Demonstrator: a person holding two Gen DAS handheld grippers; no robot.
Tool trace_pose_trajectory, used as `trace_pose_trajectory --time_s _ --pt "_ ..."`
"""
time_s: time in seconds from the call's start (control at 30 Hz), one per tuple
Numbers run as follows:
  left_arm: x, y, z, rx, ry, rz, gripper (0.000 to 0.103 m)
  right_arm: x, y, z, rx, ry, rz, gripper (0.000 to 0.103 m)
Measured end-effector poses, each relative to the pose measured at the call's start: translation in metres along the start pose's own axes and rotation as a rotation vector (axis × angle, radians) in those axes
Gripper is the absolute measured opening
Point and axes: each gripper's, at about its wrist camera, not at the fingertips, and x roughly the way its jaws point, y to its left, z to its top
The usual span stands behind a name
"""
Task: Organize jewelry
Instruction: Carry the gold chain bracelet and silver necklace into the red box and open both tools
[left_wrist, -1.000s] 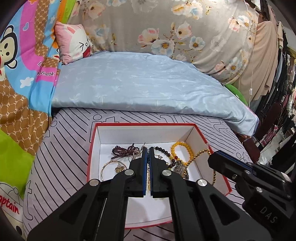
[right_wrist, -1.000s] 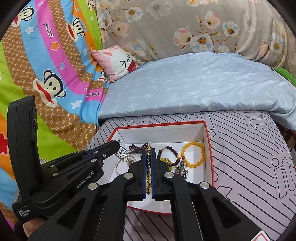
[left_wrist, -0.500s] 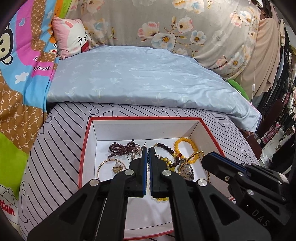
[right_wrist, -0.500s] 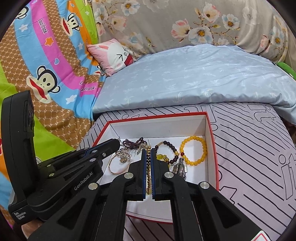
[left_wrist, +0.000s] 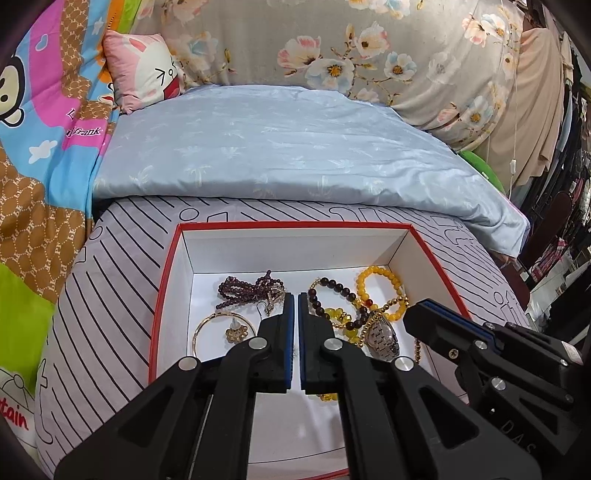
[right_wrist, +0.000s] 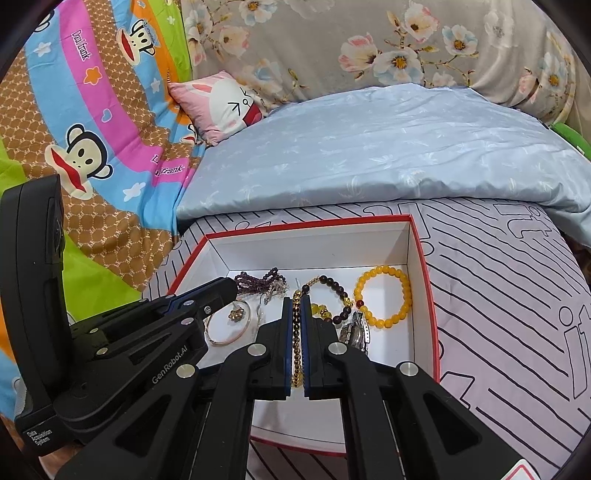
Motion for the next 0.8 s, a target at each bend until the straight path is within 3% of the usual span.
trace_pose_trajectory --time_s 0.57,0.7,0.8 --pt "0.001 -0.004 0.000 0.018 -0.006 0.058 0.002 -0.003 0.002 -0.004 -0.011 -0.010 -0.019 0.010" --pt "-0.003 -0.004 0.000 0.015 -0.020 0.092 0.028 -0.006 0.001 -0.004 -0.007 -0.013 -0.026 0.016" --pt "-0.007 -0.005 0.000 0.025 -0.031 0.112 0.031 -0.010 0.002 -0.005 -0.007 -0.015 -0.034 0.018"
